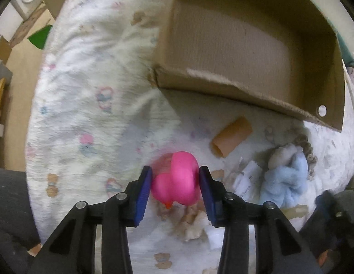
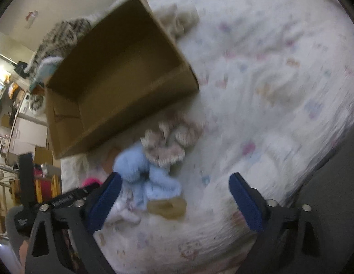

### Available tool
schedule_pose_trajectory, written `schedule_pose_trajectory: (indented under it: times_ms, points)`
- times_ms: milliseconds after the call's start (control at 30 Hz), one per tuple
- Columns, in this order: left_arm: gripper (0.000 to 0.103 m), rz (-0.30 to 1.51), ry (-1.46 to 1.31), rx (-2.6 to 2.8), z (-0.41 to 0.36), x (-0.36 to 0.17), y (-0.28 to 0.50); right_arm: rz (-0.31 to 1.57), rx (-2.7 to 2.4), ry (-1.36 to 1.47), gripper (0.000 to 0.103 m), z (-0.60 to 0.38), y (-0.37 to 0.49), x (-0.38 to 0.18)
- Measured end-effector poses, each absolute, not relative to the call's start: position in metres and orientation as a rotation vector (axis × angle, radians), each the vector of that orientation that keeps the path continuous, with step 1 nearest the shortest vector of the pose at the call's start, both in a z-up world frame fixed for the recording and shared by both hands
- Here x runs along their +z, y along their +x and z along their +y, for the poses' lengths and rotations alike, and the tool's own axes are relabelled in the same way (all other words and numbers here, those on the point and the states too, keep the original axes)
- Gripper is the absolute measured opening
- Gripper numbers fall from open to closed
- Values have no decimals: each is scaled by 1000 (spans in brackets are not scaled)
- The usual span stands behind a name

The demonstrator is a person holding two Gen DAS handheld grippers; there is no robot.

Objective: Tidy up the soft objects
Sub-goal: 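Grasp the pink rubber duck with the left gripper while the right gripper grasps the translucent beige piece, then carry the duck in the left gripper and the beige piece in the right gripper over the box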

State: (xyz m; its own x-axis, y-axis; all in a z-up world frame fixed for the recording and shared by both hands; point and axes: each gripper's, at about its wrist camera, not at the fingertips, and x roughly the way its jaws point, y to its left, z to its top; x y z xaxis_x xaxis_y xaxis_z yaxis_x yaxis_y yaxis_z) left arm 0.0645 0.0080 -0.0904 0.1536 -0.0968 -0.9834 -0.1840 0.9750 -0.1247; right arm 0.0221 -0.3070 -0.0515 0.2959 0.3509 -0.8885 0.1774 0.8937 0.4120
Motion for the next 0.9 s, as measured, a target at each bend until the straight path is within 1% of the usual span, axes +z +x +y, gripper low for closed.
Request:
schedule_pose_trajectory:
  times_ms: [67,100,167,200,233,300,433,533,567,900]
  points:
    - [38,1401,-238,65,11,-81,64,1323,141,460,87,-298,22,-59]
    - [37,1393,-240,66,12,-78,63,1335,154,446,84,-294,22,-62]
    - [37,1380,-234,65,10,-73,60,1354,169,408,76,-285,22,-65]
    - [37,1375,-232,64,9,-71,59,1368,181,394,67,-281,23,-68]
    - [37,1373,-231,64,9,-71,60,1387,190,385,52,-276,23,-71]
    - [37,1369,-233,62,6,-69,62,1418,194,367,38,-271,23,-78]
    - [37,1355,-237,66,6,-60,54,1384,207,357,20,-269,20,-70]
    - [37,1338,-243,67,5,-56,52,1324,251,390,15,-271,14,-59]
    - [36,1332,-243,66,12,-62,50,1306,260,396,15,-272,13,-55]
    - [36,1302,-207,74,15,-41,31,1206,351,461,15,-270,13,-30]
